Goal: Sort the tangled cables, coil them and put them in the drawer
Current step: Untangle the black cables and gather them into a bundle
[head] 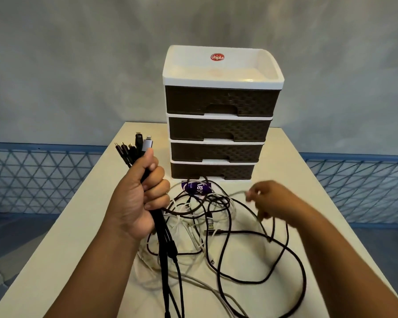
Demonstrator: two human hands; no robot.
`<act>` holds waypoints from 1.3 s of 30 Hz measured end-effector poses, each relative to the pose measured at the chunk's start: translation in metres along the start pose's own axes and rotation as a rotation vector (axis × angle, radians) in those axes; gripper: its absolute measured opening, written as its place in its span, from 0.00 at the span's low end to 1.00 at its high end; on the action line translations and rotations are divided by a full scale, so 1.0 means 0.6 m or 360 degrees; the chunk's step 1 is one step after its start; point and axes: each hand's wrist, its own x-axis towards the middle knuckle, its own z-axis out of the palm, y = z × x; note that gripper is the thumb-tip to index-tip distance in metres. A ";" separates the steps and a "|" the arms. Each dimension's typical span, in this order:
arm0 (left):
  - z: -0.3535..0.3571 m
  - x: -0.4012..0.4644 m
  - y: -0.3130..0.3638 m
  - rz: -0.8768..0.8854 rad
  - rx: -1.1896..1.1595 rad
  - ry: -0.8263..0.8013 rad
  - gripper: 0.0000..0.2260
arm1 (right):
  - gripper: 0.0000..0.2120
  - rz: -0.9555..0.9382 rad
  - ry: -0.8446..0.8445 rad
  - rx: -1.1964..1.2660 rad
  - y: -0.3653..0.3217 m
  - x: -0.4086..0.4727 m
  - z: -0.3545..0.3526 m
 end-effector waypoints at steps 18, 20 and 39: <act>0.102 -0.008 -0.064 -0.0117 0.0864 -0.0389 0.08 | 0.10 -0.1517 0.0152 0.1128 -0.303 -0.126 -0.048; 0.096 -0.007 -0.062 -0.0105 0.0765 -0.0314 0.10 | 0.13 -0.1422 0.0180 0.1073 -0.256 -0.100 -0.048; 0.026 -0.034 -0.011 -0.0116 0.0560 -0.0233 0.14 | 0.13 -0.0540 0.0951 0.0509 -0.053 -0.045 0.030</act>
